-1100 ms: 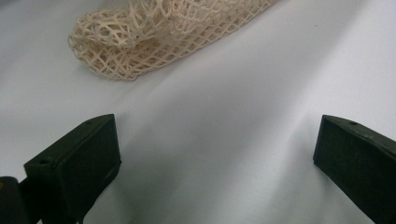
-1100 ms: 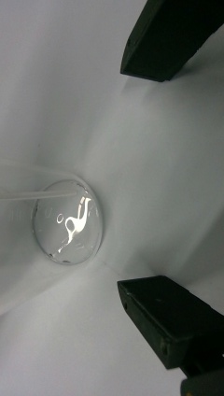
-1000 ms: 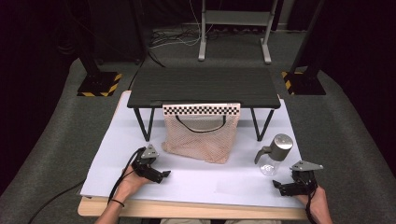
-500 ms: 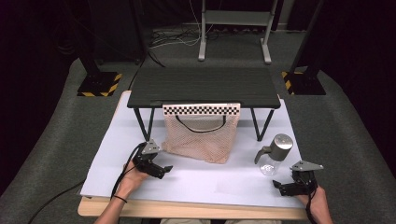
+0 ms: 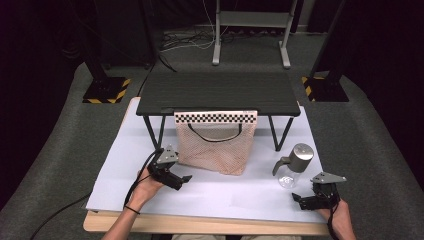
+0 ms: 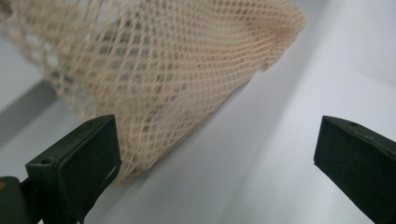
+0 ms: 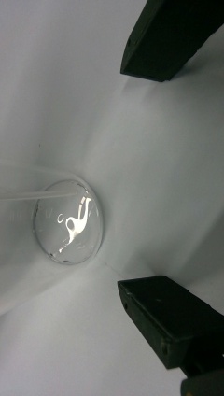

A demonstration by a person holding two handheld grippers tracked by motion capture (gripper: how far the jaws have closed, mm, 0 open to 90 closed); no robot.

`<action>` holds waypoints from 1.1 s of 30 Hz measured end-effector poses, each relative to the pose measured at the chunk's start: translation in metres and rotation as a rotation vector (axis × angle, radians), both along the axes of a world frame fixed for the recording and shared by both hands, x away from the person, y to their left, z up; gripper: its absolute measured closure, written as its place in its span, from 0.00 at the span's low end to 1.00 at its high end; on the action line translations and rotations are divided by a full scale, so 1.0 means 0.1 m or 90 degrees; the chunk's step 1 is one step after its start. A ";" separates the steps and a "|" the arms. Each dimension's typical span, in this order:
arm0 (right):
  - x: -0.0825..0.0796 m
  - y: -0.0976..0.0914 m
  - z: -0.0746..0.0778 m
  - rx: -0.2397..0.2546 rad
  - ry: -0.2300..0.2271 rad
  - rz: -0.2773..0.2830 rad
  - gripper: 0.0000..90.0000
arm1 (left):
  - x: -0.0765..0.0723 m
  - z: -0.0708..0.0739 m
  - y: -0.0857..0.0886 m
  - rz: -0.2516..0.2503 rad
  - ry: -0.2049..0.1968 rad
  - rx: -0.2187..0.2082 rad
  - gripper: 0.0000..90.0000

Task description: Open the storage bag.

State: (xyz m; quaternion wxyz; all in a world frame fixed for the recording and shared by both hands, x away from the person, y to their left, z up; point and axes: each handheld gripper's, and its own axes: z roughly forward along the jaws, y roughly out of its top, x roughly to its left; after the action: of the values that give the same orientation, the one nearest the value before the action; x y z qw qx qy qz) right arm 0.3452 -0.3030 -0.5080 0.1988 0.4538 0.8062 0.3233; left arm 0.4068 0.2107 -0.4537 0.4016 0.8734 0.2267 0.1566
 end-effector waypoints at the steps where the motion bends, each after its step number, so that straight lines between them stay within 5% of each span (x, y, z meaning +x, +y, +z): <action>1: 0.00 0.00 0.00 0.000 0.000 0.000 0.00 | 0.00 0.01 -0.01 -0.003 -0.003 0.000 0.00; 19: 0.00 0.00 0.00 0.001 0.002 0.000 0.00 | 0.03 0.21 -0.14 -0.024 -0.028 -0.031 0.00; 23: 0.00 0.00 0.00 0.001 0.002 0.000 0.00 | 0.06 0.24 -0.17 -0.026 -0.008 -0.037 0.00; 33: 0.00 0.00 0.00 0.001 0.002 0.000 0.00 | 0.12 0.30 -0.24 -0.022 -0.007 -0.033 0.00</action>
State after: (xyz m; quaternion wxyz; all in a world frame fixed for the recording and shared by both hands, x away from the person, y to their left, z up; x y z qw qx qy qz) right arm 0.3454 -0.3030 -0.5080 0.1974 0.4543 0.8063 0.3234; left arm 0.4185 0.1867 -0.4236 0.4277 0.8658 0.2134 0.1482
